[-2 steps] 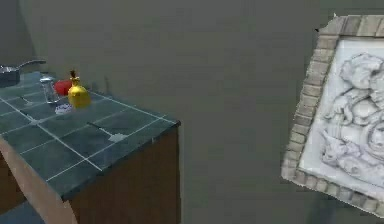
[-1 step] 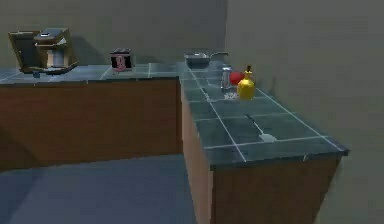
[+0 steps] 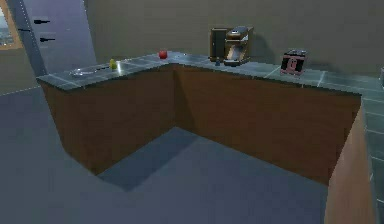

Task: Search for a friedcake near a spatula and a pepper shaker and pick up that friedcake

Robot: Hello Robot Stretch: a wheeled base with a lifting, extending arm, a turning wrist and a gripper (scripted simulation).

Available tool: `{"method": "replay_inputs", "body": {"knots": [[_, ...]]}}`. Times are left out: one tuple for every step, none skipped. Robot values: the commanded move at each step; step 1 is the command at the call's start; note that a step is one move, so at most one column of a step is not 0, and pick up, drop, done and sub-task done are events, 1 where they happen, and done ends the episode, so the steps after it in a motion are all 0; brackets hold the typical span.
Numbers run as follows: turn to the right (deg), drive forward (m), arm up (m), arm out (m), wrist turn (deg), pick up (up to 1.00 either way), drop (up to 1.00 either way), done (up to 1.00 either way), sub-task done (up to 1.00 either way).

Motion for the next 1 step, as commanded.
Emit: {"method": "replay_inputs", "body": {"knots": [[-9.0,0.00,0.00,0.00,0.0,0.00,0.00,0.00,0.00]]}}
